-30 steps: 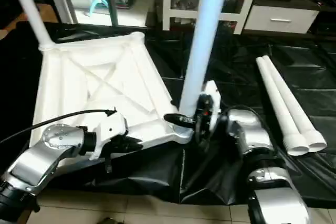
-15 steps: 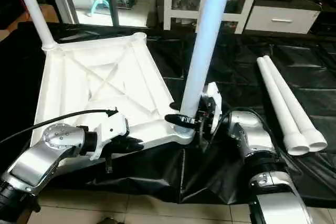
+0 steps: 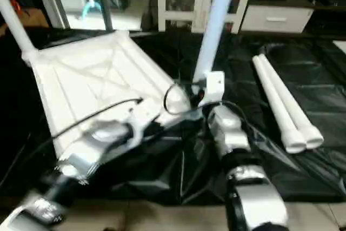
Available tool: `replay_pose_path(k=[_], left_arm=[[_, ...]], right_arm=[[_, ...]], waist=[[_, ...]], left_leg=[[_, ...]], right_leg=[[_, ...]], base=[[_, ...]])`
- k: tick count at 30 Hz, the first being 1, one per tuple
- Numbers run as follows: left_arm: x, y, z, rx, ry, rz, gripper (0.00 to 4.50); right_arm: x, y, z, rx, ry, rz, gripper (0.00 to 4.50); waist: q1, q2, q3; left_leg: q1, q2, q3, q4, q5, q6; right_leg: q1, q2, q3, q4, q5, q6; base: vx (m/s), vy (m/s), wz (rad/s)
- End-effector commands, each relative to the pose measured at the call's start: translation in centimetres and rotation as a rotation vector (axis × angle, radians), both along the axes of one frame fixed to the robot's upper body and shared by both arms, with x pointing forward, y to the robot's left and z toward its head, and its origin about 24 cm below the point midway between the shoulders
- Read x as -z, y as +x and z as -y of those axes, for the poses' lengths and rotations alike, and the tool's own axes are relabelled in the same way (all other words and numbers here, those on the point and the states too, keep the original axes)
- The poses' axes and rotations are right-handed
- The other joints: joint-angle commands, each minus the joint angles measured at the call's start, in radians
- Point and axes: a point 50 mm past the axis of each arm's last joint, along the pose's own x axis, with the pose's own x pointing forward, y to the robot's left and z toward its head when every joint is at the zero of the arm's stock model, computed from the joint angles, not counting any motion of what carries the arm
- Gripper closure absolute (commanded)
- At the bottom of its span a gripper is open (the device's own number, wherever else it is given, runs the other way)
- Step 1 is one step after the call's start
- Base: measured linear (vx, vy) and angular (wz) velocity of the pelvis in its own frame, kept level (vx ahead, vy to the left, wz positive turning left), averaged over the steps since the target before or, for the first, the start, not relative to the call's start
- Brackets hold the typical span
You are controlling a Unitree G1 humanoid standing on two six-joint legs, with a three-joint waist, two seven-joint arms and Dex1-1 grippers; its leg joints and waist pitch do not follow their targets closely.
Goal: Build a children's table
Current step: Insert table leg to table base
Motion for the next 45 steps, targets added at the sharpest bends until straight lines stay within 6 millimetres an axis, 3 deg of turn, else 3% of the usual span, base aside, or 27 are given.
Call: replay_pose_path(k=[1,5,6,11,12,14,16,17,18,19,21,23,26,31,36,45], left_arm=[[1.1,-0.4,0.4,0.016,0.054,-0.022,4.50],[1.2,-0.7,-0.6,0.047,0.037,-0.020,4.50],[1.4,-0.8,-1.1,0.057,0.031,-0.022,4.50],[1.0,-1.4,-3.1,0.142,-0.024,-0.008,4.50],[0.4,-2.3,-4.0,0.242,-0.079,-0.008,4.50],[0.2,-2.7,-4.3,0.279,-0.098,-0.010,4.50],[-0.1,-4.6,-6.2,0.392,-0.100,-0.115,4.50],[-0.1,-4.8,-6.3,0.401,-0.099,-0.122,4.50],[-0.4,-5.8,-7.2,0.444,-0.099,-0.158,4.50],[-0.6,-6.0,-7.5,0.447,-0.113,-0.172,4.50],[-0.8,-6.4,-7.9,0.452,-0.127,-0.183,4.50],[-0.9,-6.6,-8.3,0.457,-0.130,-0.179,4.50],[-0.9,-6.6,-8.8,0.445,-0.125,-0.171,4.50],[-0.9,-6.0,-9.5,0.390,-0.112,-0.153,4.50],[-0.8,-5.7,-9.4,0.371,-0.092,-0.142,4.50],[-0.7,-5.7,-9.5,0.372,-0.077,-0.143,4.50]], right_arm=[[3.6,-1.7,-3.1,-0.071,0.071,-0.185,2.54],[2.5,-1.4,-3.5,-0.175,0.120,-0.116,2.54],[2.0,-1.3,-3.4,-0.225,0.119,-0.073,2.19],[0.7,-1.3,-1.3,-0.325,0.042,0.037,1.74],[-0.1,-1.5,-0.2,-0.426,0.053,0.085,1.64],[-0.4,-1.6,0.2,-0.460,0.064,0.102,1.52],[-1.8,-2.9,1.9,-0.713,0.057,0.122,1.30],[-1.9,-3.0,2.1,-0.739,0.055,0.116,1.22],[-2.6,-4.5,3.2,-0.930,0.001,0.088,1.22],[-2.9,-4.7,3.8,-0.954,0.003,0.077,1.22],[-3.4,-5.0,4.7,-0.979,0.005,0.073,1.22],[-3.9,-5.1,5.3,-0.992,-0.011,0.090,1.22],[-4.3,-5.3,5.9,-1.009,-0.008,0.099,1.22],[-4.5,-5.6,6.7,-1.021,0.027,0.079,1.36],[-3.7,-5.7,6.5,-0.995,0.032,0.056,1.86],[-3.2,-6.1,6.1,-0.991,0.053,0.045,2.32]], waist=[[0.003,0.000,-0.070],[0.001,0.000,-0.067],[-0.002,0.002,-0.067],[-0.007,0.001,-0.069],[-0.004,-0.003,-0.069],[-0.006,0.001,-0.070],[-0.005,0.002,-0.073],[-0.002,0.003,-0.073],[0.005,0.006,-0.072],[0.009,0.000,-0.073],[0.020,0.004,-0.071],[0.025,-0.005,-0.068],[0.025,-0.003,-0.066],[0.027,-0.007,-0.069],[0.024,-0.005,-0.070],[0.023,-0.003,-0.069]], left_leg=[[0.035,0.000,0.000,-0.052,-0.005,0.065],[0.033,0.003,-0.002,-0.056,-0.046,0.070],[0.032,0.003,-0.004,-0.056,-0.043,0.072],[0.030,0.003,-0.003,-0.053,-0.027,0.090],[0.031,0.003,-0.003,-0.052,-0.025,0.103],[0.030,0.003,-0.003,-0.051,-0.008,0.120],[0.031,0.005,-0.005,-0.048,0.013,0.131],[0.033,0.006,-0.006,-0.046,0.028,0.139],[0.035,0.008,-0.005,-0.044,0.057,0.152],[0.037,0.011,-0.004,-0.042,0.068,0.155],[0.039,0.011,0.000,-0.041,0.090,0.158],[0.039,0.010,0.004,-0.044,0.061,0.149],[0.039,0.009,0.004,-0.047,0.026,0.133],[0.036,0.004,0.003,-0.043,0.073,0.141],[0.034,0.003,0.003,-0.043,0.062,0.136],[0.035,0.005,0.002,-0.043,0.049,0.131]], right_leg=[[0.046,-0.043,0.021,-0.060,0.341,-0.258],[0.047,-0.044,0.019,-0.064,0.308,-0.251],[0.049,-0.044,0.018,-0.063,0.314,-0.252],[0.050,-0.042,0.019,-0.059,0.358,-0.266],[0.052,-0.041,0.018,-0.060,0.366,-0.268],[0.050,-0.039,0.018,-0.054,0.390,-0.268],[0.051,-0.036,0.017,-0.049,0.412,-0.271],[0.052,-0.032,0.015,-0.048,0.430,-0.268],[0.048,-0.028,0.012,-0.044,0.457,-0.266],[0.047,-0.027,0.011,-0.044,0.464,-0.265],[0.036,-0.029,0.011,-0.043,0.442,-0.268],[0.035,-0.034,0.014,-0.048,0.393,-0.275],[0.035,-0.037,0.017,-0.053,0.326,-0.274],[0.038,-0.036,0.018,-0.048,0.371,-0.267],[0.038,-0.037,0.018,-0.049,0.367,-0.268],[0.038,-0.037,0.018,-0.050,0.344,-0.272]], base=[[0.000,0.000,0.00],[0.000,0.000,0.00],[0.000,0.000,0.00],[0.000,0.000,0.00],[0.000,0.000,0.00],[0.000,0.000,0.00],[0.000,0.000,0.00],[0.000,0.000,0.00],[0.000,0.000,0.00],[0.000,0.000,0.00],[0.000,0.000,0.00],[0.000,0.000,0.00],[0.000,0.000,0.00],[0.000,0.000,0.00],[0.000,0.000,0.00],[0.000,0.000,0.00]])
